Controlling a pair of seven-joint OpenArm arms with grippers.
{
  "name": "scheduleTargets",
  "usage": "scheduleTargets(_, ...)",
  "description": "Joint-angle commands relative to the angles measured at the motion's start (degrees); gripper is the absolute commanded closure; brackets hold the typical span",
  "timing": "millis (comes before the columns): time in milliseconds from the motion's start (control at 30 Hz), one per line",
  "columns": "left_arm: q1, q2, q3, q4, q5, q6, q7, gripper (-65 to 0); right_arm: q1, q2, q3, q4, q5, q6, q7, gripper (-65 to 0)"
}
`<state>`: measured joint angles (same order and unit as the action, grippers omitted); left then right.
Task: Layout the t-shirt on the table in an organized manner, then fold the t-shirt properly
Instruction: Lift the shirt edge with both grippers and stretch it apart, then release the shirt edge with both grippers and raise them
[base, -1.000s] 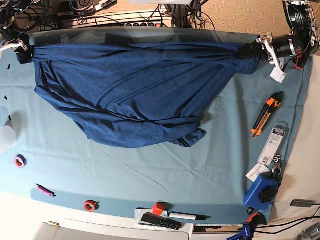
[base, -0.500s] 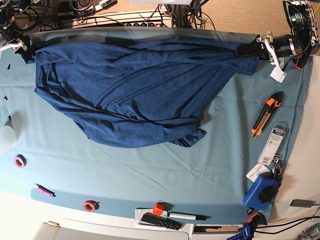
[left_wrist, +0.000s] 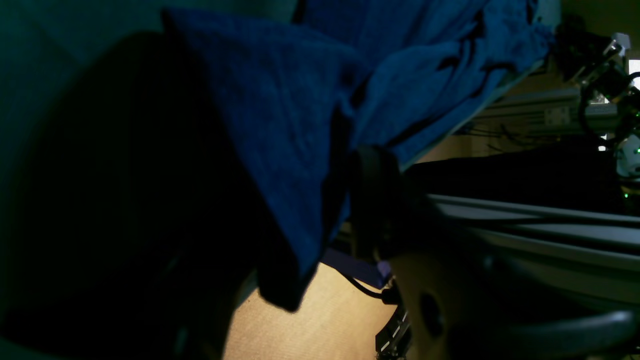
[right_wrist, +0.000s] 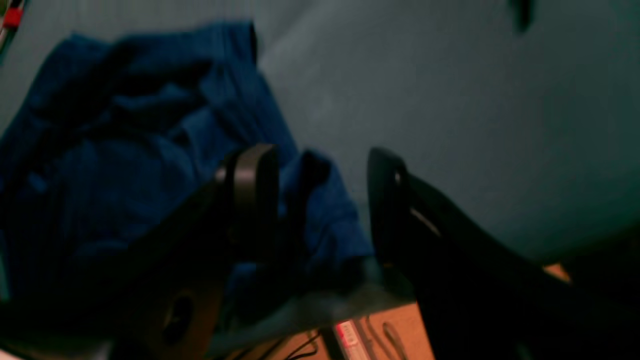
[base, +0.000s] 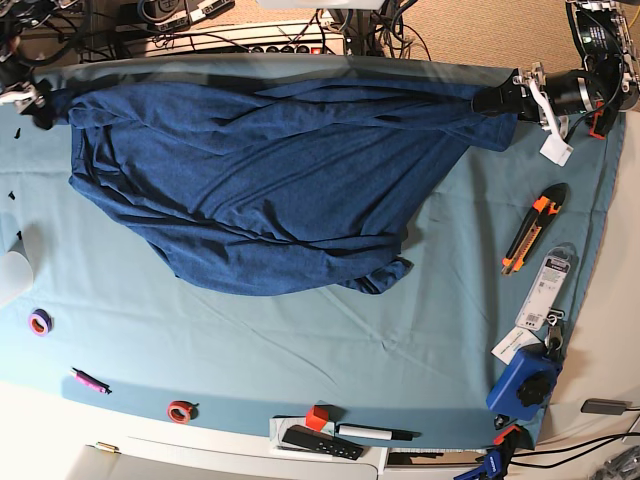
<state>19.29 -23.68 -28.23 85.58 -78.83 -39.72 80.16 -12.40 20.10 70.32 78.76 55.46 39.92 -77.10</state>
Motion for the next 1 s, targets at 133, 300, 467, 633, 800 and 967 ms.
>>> scheduleTargets(133, -0.4, -1.1, -1.3, 0.8, -1.3, -0.3, -0.2, -22.2, -0.1, 3.9, 0.2, 1.1, 1.5, 0.1, 1.8, -28.8)
scheduleTargets(300, -0.9, -1.1, -3.7, 0.8, -1.4, -0.3, -0.2, -22.2, 0.2, 5.0, 0.2, 1.1, 1.5, 0.1, 3.6, -28.8)
scheduleTargets(467, -1.4, -1.1, -6.6, 0.8, -2.4, -0.3, -0.2, -22.2, 0.2, 5.5, 0.2, 1.1, 1.5, 0.1, 7.1, -28.8)
scheduleTargets(633, -1.4, -1.1, -7.2, 0.8, -2.3, -0.3, -0.2, -22.2, 0.7, 5.5, 0.2, 1.1, 1.5, 0.1, 8.9, -28.8)
scheduleTargets(800, -1.7, -1.4, -7.2, 0.9, -2.2, -0.3, -0.2, -22.2, 3.0, 5.5, 0.2, 1.1, 1.5, 0.1, 8.8, -28.8)
scheduleTargets(967, -3.1, -2.5, -7.2, 0.9, -1.5, -0.3, -0.2, -22.2, 6.0, 5.5, 0.2, 1.1, 1.5, 0.1, 8.6, -28.8)
